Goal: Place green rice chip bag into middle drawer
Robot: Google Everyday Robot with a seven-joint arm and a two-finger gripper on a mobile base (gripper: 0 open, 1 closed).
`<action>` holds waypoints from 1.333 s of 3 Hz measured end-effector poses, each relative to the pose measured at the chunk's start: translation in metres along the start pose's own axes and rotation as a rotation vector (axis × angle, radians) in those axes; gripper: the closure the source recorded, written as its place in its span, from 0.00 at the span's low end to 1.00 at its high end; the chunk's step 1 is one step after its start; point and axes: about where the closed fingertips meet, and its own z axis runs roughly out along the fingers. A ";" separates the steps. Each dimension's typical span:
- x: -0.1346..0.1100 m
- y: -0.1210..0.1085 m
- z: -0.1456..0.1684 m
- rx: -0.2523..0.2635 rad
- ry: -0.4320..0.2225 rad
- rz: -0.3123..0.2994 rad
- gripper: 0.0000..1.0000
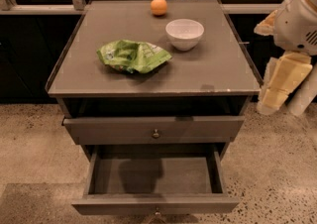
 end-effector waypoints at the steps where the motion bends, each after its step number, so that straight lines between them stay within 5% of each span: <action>1: -0.039 -0.018 0.026 0.002 -0.104 -0.022 0.00; 2: -0.097 -0.037 0.066 0.002 -0.218 -0.026 0.00; 4: -0.101 -0.041 0.066 0.029 -0.244 -0.004 0.00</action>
Offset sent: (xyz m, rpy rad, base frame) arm 0.1302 0.1675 -0.0518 0.3390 -0.1045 0.1023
